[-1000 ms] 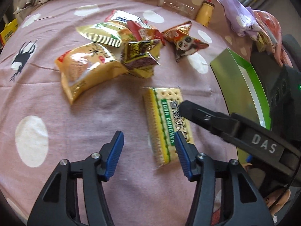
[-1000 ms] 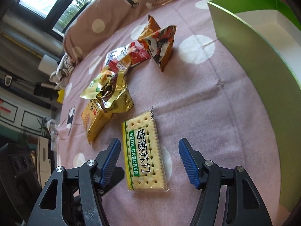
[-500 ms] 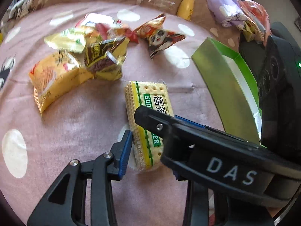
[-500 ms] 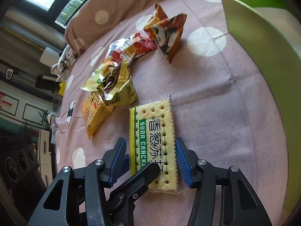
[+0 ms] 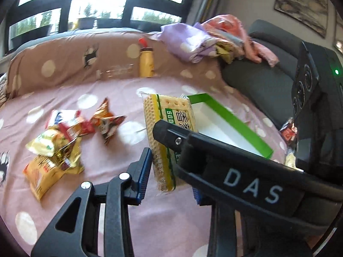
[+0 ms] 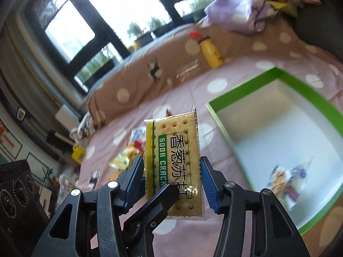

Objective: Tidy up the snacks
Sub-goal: 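Lower the cracker pack into the green box and open the right gripper, then move the right gripper back to the yellow rice-cake bag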

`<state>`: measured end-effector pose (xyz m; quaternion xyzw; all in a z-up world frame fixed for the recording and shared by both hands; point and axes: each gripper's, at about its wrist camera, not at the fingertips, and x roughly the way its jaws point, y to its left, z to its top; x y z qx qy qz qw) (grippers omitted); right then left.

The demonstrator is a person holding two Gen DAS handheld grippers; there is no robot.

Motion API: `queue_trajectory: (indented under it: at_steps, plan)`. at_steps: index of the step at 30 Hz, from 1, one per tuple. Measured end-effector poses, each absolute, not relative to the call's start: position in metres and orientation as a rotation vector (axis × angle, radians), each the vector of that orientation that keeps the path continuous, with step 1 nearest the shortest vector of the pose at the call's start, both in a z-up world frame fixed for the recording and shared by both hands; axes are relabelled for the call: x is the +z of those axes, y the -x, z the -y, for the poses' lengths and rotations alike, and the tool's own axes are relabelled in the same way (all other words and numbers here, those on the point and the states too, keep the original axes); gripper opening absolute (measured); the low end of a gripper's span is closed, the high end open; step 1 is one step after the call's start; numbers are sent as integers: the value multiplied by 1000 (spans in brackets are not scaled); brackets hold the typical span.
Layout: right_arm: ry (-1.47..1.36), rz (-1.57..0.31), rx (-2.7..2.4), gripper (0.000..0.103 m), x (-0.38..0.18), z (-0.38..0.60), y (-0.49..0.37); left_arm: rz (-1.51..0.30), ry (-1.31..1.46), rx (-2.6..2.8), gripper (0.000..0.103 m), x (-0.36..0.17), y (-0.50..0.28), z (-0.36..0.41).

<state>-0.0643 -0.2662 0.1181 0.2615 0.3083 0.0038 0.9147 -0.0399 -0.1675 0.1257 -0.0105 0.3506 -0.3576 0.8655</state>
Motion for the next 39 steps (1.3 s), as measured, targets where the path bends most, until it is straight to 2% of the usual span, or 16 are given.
queue_trajectory:
  at_steps: [8, 17, 25, 29, 32, 33, 39]
  plan:
    - [-599, -544, -139, 56, 118, 319, 85, -741, -42, -899, 33, 125, 36, 226]
    - [-715, -567, -217, 56, 90, 363, 89, -859, -79, -951, 34, 103, 26, 273]
    - [-767, -608, -262, 56, 73, 379, 89, -915, -69, -939, 32, 87, 22, 288]
    - [-748, -602, -276, 56, 78, 377, 88, -916, -71, -910, 36, 90, 22, 284]
    - [-717, -601, -294, 56, 82, 373, 88, -892, -89, -865, 45, 97, 24, 274]
    - [-717, -600, -290, 56, 83, 373, 88, -883, -92, -845, 52, 100, 24, 267]
    - [-690, -592, -252, 72, 92, 361, 86, -818, -37, -700, 75, 124, 15, 204]
